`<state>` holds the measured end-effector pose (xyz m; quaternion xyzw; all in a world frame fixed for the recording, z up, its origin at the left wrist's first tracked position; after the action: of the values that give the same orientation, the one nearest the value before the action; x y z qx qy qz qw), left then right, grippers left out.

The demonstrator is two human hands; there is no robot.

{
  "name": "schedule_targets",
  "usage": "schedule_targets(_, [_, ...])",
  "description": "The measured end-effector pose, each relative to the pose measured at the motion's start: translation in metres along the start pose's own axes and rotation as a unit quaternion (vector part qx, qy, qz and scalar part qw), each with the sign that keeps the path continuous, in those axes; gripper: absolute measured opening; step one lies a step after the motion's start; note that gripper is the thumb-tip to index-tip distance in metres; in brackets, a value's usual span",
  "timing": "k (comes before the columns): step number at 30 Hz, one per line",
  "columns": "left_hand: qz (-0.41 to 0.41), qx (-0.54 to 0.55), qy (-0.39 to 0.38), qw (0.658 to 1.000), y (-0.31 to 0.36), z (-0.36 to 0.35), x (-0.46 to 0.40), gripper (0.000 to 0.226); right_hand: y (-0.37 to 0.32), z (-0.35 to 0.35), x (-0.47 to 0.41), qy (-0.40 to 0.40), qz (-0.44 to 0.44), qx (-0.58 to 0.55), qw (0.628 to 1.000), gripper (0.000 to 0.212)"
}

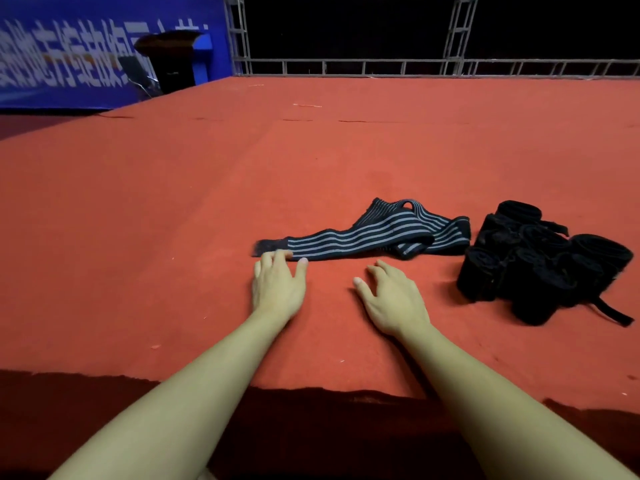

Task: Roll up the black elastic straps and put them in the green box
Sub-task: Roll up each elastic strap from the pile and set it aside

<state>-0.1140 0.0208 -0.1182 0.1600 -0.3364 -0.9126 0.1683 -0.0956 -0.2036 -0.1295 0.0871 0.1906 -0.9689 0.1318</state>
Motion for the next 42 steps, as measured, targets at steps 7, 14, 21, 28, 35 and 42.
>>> schedule_targets(7, [0.185, -0.092, 0.016, 0.978, -0.036, 0.005, -0.060, 0.069, 0.009, 0.001, -0.007, 0.051, -0.034, -0.030, 0.998, 0.064])
schedule_targets(14, [0.121, -0.022, -0.025, 0.992, -0.017, -0.022, -0.081, 0.047, 0.012, -0.004, -0.009, 0.041, -0.034, -0.029, 0.998, 0.072])
schedule_targets(21, [0.031, 0.341, -0.041, 0.939, 0.038, -0.007, -0.065, 0.033, 0.015, 0.004, -0.004, 0.091, -0.041, -0.136, 0.986, 0.080])
schedule_targets(28, [0.062, 0.476, 0.023, 0.877, 0.048, 0.075, -0.067, 0.031, 0.017, 0.033, 0.005, 0.217, -0.005, -0.250, 0.944, 0.077])
schedule_targets(35, [0.156, 0.444, 0.050, 0.881, -0.031, 0.131, -0.060, 0.016, -0.003, 0.041, -0.015, 0.156, 0.011, -0.234, 0.960, 0.065])
schedule_targets(42, [0.285, 0.190, 0.151, 0.927, -0.138, 0.163, -0.042, 0.052, -0.007, 0.001, -0.018, -0.018, -0.005, -0.189, 0.982, 0.050])
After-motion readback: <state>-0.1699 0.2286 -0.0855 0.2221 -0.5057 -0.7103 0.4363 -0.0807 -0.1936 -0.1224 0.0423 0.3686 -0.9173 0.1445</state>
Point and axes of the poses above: each hand's wrist, its own x-axis away from the middle knuckle, its own z-axis out of the back of the hand, y = z × x, the point moved 6 cm from there along -x, towards the middle knuckle, and after that the axes turned 4 degrees about z, right-handed, at the moved point
